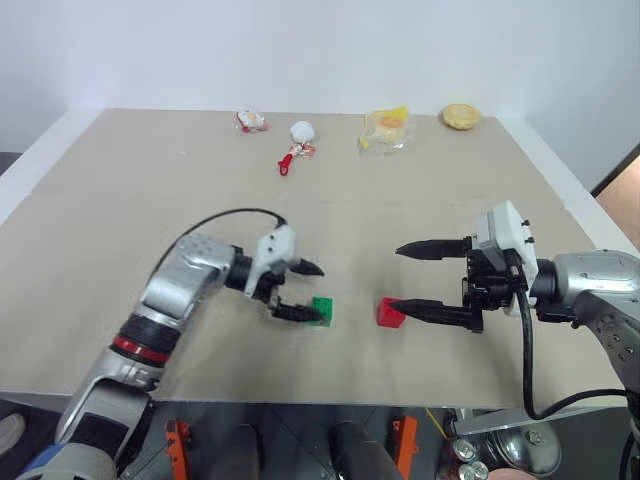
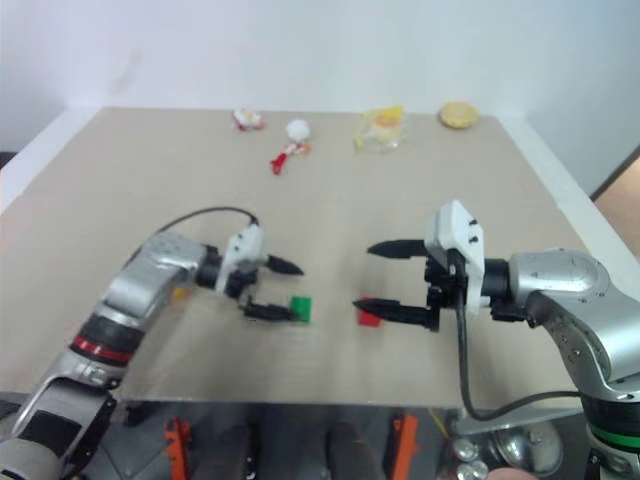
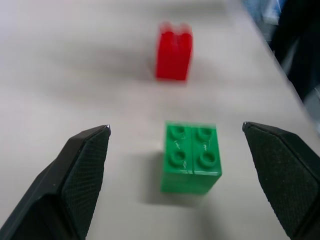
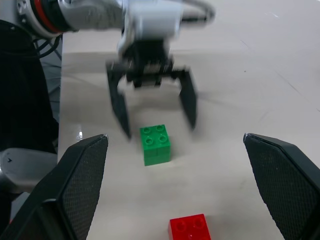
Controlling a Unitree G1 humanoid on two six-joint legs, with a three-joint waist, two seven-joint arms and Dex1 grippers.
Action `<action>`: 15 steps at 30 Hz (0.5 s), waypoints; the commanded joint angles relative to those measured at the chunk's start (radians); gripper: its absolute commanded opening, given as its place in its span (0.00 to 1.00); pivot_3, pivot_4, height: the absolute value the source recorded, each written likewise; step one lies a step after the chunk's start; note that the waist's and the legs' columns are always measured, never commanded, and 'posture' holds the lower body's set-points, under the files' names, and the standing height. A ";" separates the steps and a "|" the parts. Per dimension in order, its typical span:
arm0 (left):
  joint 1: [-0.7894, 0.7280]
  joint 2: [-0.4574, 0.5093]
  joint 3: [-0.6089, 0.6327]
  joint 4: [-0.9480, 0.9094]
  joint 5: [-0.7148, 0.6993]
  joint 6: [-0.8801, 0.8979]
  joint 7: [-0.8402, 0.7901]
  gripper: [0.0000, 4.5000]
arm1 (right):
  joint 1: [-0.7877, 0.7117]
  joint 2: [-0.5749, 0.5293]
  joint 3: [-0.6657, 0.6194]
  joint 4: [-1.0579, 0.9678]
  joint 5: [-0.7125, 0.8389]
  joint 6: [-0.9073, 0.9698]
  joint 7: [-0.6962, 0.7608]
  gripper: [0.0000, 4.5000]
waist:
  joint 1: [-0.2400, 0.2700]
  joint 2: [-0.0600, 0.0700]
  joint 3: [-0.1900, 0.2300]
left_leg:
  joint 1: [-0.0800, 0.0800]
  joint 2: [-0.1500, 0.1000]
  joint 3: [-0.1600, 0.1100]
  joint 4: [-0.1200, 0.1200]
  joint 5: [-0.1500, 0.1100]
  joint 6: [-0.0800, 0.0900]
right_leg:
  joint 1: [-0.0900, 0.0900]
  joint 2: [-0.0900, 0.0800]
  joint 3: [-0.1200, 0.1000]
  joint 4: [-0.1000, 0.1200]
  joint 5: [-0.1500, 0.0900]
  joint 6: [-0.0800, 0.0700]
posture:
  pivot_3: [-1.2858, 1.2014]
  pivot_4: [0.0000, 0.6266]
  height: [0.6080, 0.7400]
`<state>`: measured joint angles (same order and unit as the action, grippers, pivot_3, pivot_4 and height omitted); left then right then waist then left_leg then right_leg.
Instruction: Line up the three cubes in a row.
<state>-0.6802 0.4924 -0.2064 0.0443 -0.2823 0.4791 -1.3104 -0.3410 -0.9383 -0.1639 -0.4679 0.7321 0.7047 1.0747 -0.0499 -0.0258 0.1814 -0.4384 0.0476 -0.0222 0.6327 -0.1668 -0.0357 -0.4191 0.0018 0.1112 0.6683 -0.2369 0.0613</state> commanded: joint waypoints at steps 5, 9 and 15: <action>0.047 0.040 0.347 -0.215 -0.130 0.211 0.355 0.99 | -0.090 0.048 -0.011 0.020 0.057 -0.014 -0.024 1.00 | 0.001 0.000 0.000 | 0.001 0.000 0.000 0.000 0.000 0.000 | 0.001 0.000 -0.001 0.000 0.000 0.000 | 0.52 0.24 1.00; 0.194 -0.078 0.504 -0.411 -0.123 0.297 0.680 0.99 | -0.156 0.137 0.061 0.061 0.019 -0.043 -0.057 1.00 | -0.002 0.000 0.000 | 0.001 0.000 0.001 0.000 0.000 0.000 | 0.002 -0.001 0.000 -0.001 0.003 0.005 | 0.52 0.24 1.00; 0.526 -0.282 0.527 -0.631 -0.022 0.221 0.990 0.99 | -0.253 0.240 0.193 0.189 -0.071 -0.126 0.001 1.00 | 0.002 -0.002 0.000 | 0.001 0.000 0.000 0.000 0.000 0.000 | 0.002 -0.001 0.000 -0.001 0.004 0.005 | 0.52 0.24 1.00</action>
<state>-0.1857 0.2273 0.3225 -0.5056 -0.3308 0.7598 -0.3792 -0.5551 -0.7087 0.0206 -0.3049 0.6788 0.6103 1.0573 -0.0481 -0.0274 0.1811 -0.4374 0.0476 -0.0217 0.6333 -0.1668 -0.0359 -0.4169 0.0010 0.1113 0.6665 -0.2327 0.0661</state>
